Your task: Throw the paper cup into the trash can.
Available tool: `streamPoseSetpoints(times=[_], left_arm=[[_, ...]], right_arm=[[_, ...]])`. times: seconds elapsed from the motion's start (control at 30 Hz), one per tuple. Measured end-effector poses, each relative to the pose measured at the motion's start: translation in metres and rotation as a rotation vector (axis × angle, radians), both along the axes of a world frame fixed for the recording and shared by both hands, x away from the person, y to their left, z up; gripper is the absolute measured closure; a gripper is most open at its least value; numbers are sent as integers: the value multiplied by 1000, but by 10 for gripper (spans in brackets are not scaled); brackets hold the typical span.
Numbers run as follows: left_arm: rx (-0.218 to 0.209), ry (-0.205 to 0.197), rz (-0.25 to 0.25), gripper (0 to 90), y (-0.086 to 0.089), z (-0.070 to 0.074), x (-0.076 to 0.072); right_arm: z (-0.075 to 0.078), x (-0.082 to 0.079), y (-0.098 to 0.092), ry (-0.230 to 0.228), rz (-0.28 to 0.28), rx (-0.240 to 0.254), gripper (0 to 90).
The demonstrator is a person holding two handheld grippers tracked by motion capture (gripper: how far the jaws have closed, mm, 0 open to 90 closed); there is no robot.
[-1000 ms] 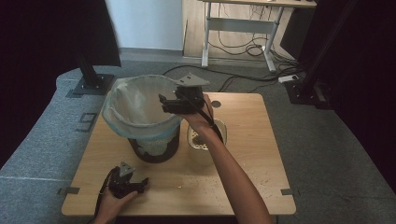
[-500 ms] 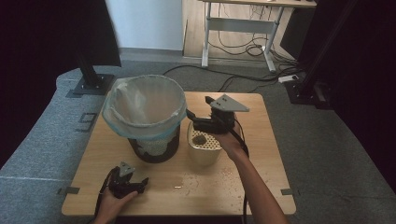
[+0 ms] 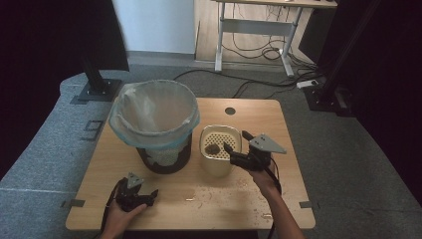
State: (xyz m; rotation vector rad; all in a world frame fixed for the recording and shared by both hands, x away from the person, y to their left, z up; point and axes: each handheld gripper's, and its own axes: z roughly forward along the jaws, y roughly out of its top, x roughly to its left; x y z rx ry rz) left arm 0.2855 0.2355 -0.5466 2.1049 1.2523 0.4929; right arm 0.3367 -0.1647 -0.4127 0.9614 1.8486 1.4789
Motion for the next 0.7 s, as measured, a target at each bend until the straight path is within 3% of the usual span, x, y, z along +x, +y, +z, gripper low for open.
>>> streamPoseSetpoints(times=[0.2, 0.4, 0.7], left_arm=[[-1, 1, 1, 140, 0, 0, 0], [-1, 1, 1, 140, 0, 0, 0], [-3, 0, 5, 140, 0, 0, 0]], right_arm=[[-30, -17, -18, 10, -14, -37, 209], [-54, -20, -35, 55, -55, -57, 209], [-66, -15, -41, 75, -80, -73, 209]])
